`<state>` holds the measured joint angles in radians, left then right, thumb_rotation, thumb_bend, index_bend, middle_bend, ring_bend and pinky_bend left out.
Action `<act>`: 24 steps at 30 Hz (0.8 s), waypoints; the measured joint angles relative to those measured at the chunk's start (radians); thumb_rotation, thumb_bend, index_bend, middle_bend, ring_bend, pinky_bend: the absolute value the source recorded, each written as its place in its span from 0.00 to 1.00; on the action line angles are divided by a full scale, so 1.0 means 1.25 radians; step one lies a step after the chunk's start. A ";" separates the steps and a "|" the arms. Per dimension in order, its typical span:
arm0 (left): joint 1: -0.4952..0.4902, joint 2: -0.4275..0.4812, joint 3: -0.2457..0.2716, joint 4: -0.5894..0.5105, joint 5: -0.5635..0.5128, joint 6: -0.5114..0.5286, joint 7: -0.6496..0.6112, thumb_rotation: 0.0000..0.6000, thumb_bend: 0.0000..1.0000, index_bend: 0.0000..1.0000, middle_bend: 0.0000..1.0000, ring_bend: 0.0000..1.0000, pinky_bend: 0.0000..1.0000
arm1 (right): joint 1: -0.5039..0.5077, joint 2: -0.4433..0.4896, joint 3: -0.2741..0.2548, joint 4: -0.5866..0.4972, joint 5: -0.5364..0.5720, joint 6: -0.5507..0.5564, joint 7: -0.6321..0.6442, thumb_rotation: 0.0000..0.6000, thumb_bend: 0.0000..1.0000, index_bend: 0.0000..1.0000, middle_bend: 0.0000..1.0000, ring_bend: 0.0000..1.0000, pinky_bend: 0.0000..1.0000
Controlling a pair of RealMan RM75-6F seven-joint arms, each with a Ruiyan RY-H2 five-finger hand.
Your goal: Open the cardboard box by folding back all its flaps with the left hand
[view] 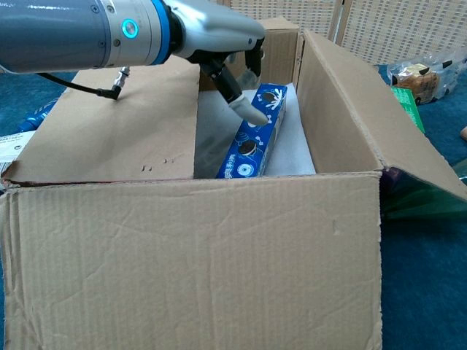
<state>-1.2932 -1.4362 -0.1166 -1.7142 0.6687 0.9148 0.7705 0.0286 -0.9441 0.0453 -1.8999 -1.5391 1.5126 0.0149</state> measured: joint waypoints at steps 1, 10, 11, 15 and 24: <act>-0.001 0.001 0.002 -0.002 -0.007 -0.001 0.003 0.51 0.00 0.74 0.33 0.13 0.25 | 0.000 0.000 0.000 0.000 0.000 0.000 0.001 1.00 0.09 0.00 0.00 0.00 0.00; -0.017 0.029 0.019 -0.021 -0.040 -0.020 0.022 0.51 0.00 0.77 0.34 0.13 0.25 | 0.000 0.002 0.001 -0.001 0.002 0.000 0.005 1.00 0.09 0.00 0.00 0.00 0.00; -0.017 0.033 0.020 -0.024 -0.040 -0.021 0.022 0.51 0.00 0.78 0.34 0.13 0.25 | 0.000 0.002 0.001 -0.001 0.002 0.001 0.006 1.00 0.09 0.00 0.00 0.00 0.00; -0.018 0.058 0.024 -0.040 -0.037 -0.025 0.019 0.50 0.00 0.79 0.34 0.13 0.25 | -0.001 0.005 0.001 -0.002 0.000 0.002 0.009 1.00 0.09 0.00 0.00 0.00 0.00; -0.019 0.137 0.039 -0.096 -0.027 -0.043 0.010 0.50 0.00 0.80 0.35 0.13 0.27 | -0.002 0.006 -0.001 -0.006 -0.005 0.004 0.009 1.00 0.09 0.00 0.00 0.00 0.00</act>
<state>-1.3173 -1.2652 -0.0679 -1.8337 0.6353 0.8616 0.7826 0.0261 -0.9361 0.0441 -1.9068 -1.5455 1.5175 0.0259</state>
